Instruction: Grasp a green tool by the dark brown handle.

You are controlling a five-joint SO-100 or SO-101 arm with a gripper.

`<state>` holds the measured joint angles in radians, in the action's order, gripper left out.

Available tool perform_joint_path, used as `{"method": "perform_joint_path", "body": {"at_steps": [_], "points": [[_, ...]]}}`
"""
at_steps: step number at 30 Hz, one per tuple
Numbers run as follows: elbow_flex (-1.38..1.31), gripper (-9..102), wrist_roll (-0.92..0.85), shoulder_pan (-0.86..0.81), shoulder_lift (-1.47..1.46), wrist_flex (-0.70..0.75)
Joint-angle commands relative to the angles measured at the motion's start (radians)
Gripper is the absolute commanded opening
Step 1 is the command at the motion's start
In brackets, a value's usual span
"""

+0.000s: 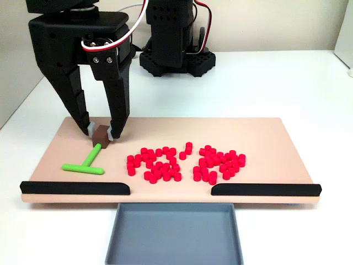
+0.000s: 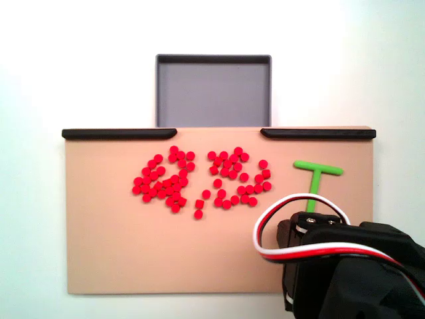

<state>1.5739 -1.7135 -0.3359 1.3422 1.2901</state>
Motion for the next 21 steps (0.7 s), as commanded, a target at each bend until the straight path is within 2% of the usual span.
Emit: {"method": "perform_joint_path", "body": {"at_steps": [1, 8, 21], "points": [[-0.003, 10, 0.008, 0.003, 0.003, -0.003], [-0.003, 0, 0.008, 0.005, 0.003, -0.003], [-0.003, 0, 0.009, 0.015, 0.049, 0.023]]}}
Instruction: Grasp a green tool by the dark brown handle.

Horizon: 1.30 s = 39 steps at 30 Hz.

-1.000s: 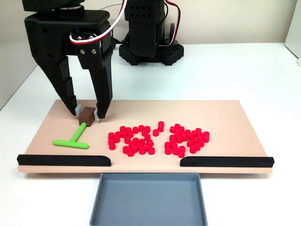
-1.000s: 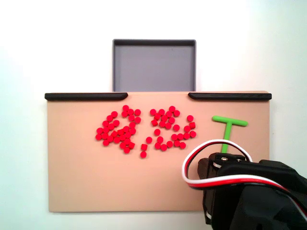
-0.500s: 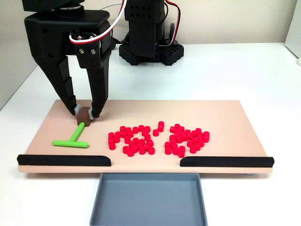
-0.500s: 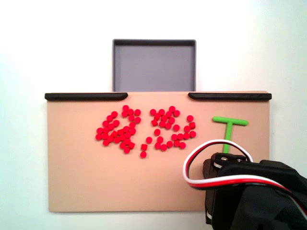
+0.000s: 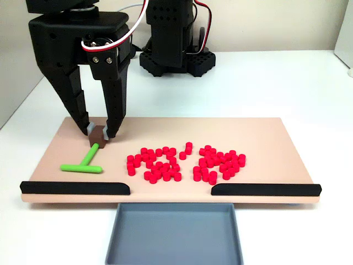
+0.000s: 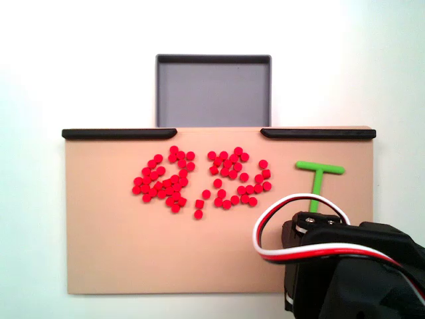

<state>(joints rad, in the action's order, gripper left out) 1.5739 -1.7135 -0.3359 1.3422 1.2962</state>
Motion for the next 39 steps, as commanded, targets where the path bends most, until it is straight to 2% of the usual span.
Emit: {"method": "perform_joint_path", "body": {"at_steps": [1, 8, 20, 31, 39], "points": [[-0.005, 0, 0.021, 0.028, 0.063, 0.028], [0.005, 0, 0.032, 0.067, 0.198, 0.156], [0.150, 0, 0.124, 0.209, 0.422, 0.173], [0.150, 0, 0.232, 0.341, 0.414, 0.173], [0.140, 0, 0.179, 0.350, 0.387, 0.172]]}}
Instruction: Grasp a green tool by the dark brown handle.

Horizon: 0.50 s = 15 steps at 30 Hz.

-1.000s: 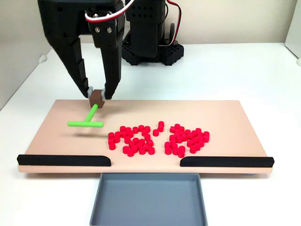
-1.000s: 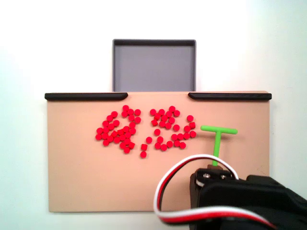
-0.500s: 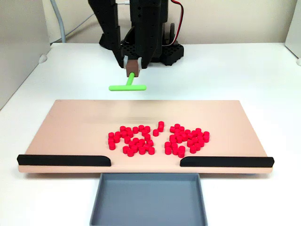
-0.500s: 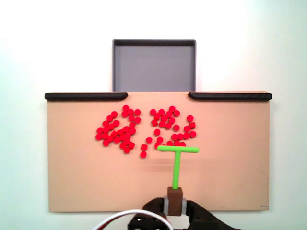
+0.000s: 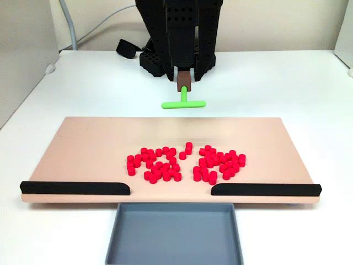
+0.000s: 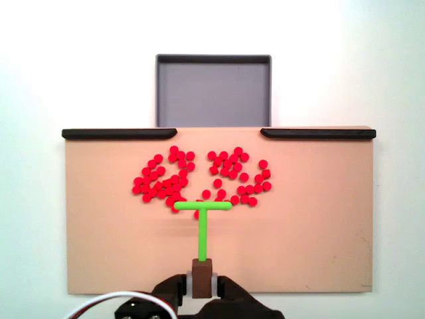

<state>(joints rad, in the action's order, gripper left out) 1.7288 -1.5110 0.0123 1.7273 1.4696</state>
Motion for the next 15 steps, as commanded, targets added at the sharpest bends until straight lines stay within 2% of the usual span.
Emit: {"method": "perform_joint_path", "body": {"at_steps": [1, 15], "points": [[-0.009, 0, -0.015, 0.003, 0.008, -0.002], [-0.008, 0, -0.114, -0.023, 0.041, -0.008]]}}
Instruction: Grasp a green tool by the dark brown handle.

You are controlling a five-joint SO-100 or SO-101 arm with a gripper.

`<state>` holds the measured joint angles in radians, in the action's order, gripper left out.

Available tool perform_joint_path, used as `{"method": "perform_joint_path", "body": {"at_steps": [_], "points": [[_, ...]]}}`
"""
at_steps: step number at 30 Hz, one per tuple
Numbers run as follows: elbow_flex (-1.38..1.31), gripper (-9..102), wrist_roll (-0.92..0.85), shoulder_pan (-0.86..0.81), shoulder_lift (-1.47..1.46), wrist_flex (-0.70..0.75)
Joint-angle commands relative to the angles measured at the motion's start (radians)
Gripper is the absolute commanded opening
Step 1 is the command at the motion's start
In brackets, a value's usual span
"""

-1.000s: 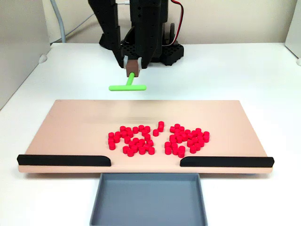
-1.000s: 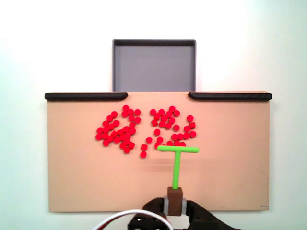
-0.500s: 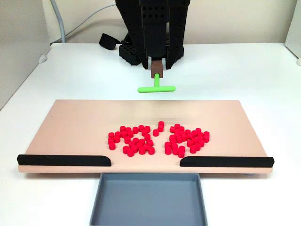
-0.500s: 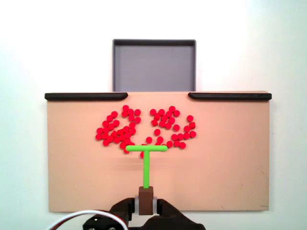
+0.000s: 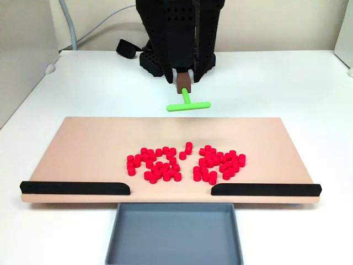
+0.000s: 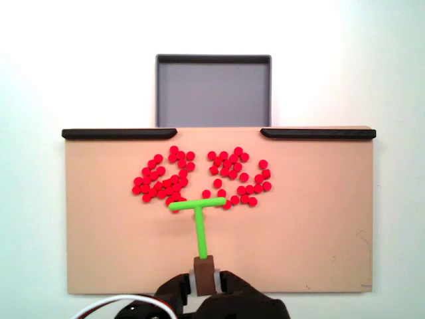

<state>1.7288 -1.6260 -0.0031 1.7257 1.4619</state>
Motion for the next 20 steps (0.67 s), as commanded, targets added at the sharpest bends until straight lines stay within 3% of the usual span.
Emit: {"method": "perform_joint_path", "body": {"at_steps": [1, 20], "points": [[-0.008, 0, 0.009, -0.006, 0.043, 0.003], [-0.008, 0, 0.052, -0.025, 0.037, 0.000]]}}
